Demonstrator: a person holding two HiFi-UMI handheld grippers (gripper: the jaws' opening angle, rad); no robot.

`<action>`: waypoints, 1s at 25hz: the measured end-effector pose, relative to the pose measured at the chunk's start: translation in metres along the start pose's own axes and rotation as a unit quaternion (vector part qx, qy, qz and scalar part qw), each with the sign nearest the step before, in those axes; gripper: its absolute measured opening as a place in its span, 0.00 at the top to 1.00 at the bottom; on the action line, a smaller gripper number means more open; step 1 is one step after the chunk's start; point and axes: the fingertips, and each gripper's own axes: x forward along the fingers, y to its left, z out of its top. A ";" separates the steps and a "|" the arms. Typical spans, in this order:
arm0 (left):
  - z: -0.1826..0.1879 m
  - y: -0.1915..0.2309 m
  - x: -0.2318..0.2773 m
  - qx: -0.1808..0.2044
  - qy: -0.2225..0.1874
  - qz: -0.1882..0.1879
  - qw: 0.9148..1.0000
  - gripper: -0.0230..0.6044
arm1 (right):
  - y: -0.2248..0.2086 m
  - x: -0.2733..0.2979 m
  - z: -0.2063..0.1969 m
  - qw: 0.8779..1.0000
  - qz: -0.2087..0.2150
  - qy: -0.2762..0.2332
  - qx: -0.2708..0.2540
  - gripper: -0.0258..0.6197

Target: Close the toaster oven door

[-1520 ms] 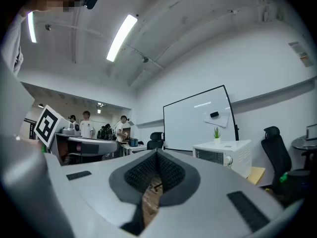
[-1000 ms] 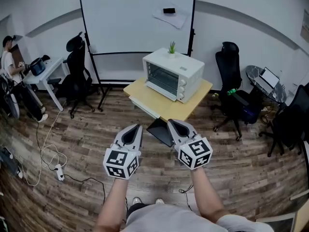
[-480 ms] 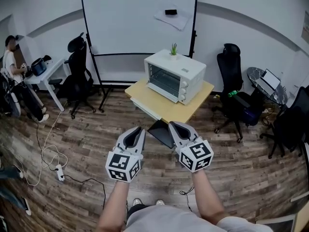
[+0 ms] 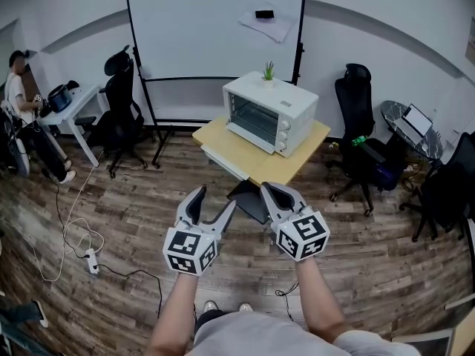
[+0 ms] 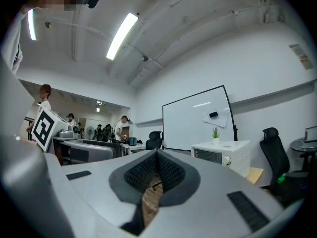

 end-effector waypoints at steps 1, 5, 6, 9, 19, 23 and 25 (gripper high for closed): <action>0.000 0.000 0.000 0.001 0.001 0.001 1.000 0.48 | 0.000 0.000 0.000 1.000 0.000 0.000 0.000 0.96; 0.001 0.001 0.002 0.002 0.000 0.003 1.000 0.47 | -0.002 0.001 0.001 1.000 0.000 0.000 0.001 0.96; 0.001 0.001 0.002 0.002 0.000 0.002 1.000 0.47 | -0.004 0.001 0.001 1.000 0.000 0.000 0.001 0.96; 0.000 0.000 0.006 0.002 0.001 0.001 1.000 0.47 | -0.008 0.002 0.000 1.000 0.000 0.000 0.001 0.96; -0.003 0.005 0.021 0.004 0.004 0.005 1.000 0.47 | -0.023 0.009 -0.004 1.000 0.007 -0.001 0.004 0.96; -0.007 0.017 0.037 0.004 0.004 0.004 1.000 0.47 | -0.035 0.024 -0.010 1.000 0.006 0.001 0.005 0.96; -0.009 0.025 0.048 0.004 0.005 0.004 1.000 0.47 | -0.042 0.034 -0.012 1.000 0.004 0.003 0.005 0.96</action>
